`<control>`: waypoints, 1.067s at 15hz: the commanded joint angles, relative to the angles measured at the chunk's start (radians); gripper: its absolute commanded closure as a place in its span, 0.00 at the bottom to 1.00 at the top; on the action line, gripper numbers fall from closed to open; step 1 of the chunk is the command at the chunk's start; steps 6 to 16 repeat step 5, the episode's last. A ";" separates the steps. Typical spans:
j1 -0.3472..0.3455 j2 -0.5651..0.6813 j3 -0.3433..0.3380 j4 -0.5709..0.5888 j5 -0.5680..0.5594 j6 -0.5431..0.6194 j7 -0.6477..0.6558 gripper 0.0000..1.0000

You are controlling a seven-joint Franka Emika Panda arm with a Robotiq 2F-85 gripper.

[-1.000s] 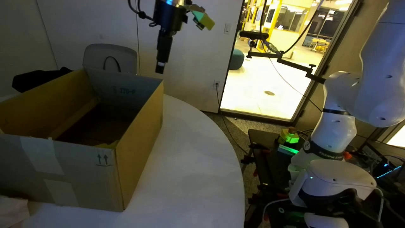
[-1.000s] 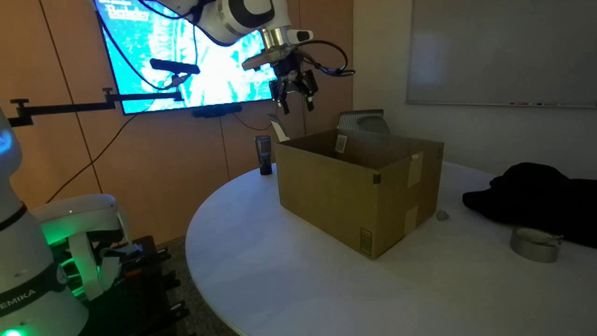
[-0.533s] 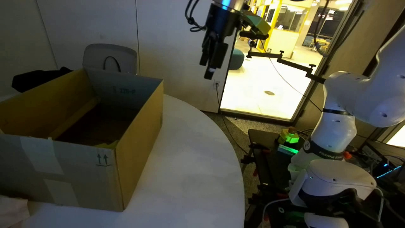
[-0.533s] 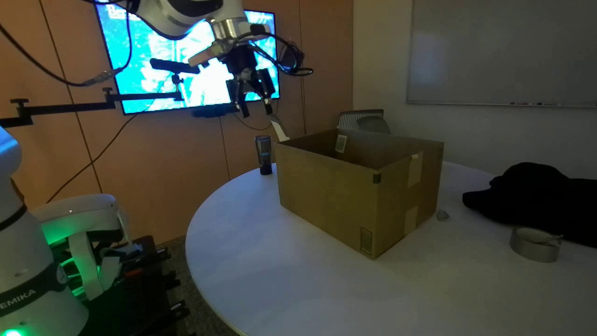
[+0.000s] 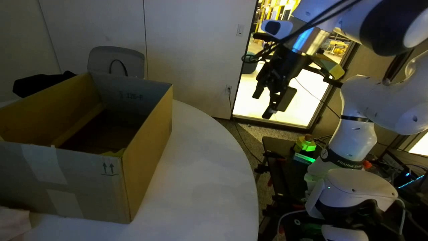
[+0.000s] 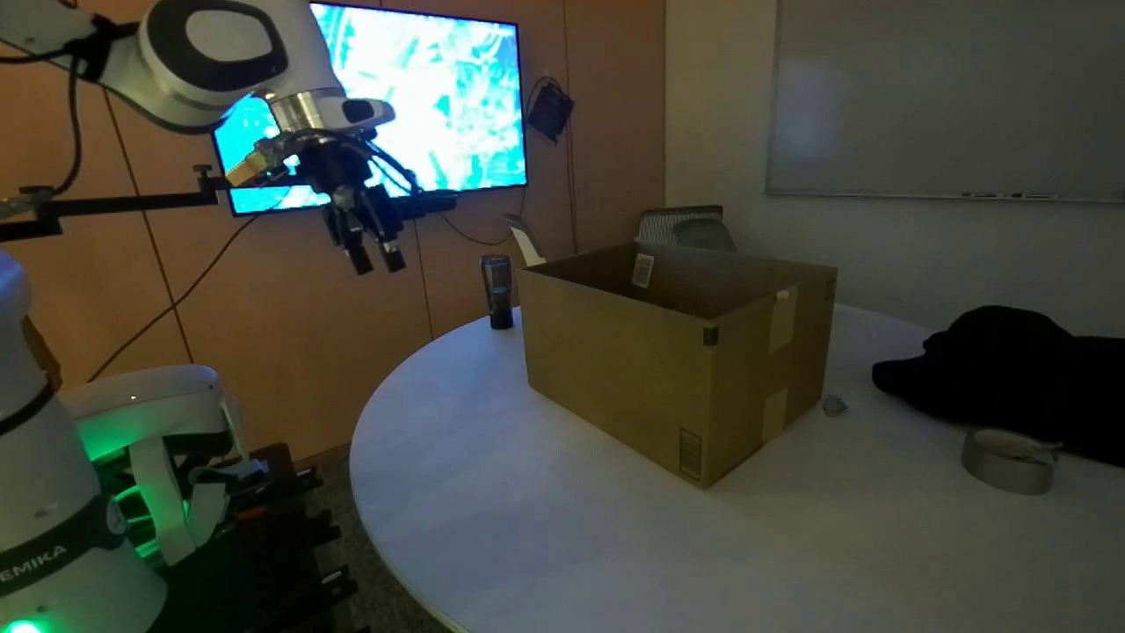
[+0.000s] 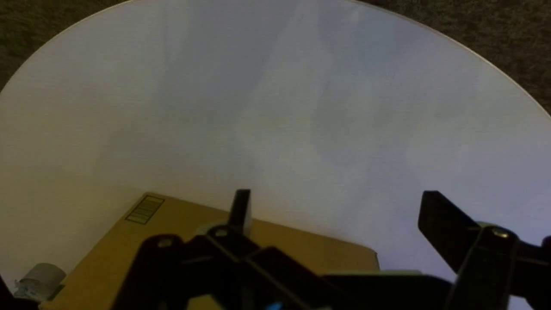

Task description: Put the marker in the towel, fold up the towel and put it in the box

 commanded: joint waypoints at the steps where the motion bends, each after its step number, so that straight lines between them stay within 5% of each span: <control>1: 0.006 -0.029 0.013 -0.025 0.006 0.001 0.011 0.00; 16: 0.011 -0.062 0.018 -0.040 0.008 0.002 0.019 0.00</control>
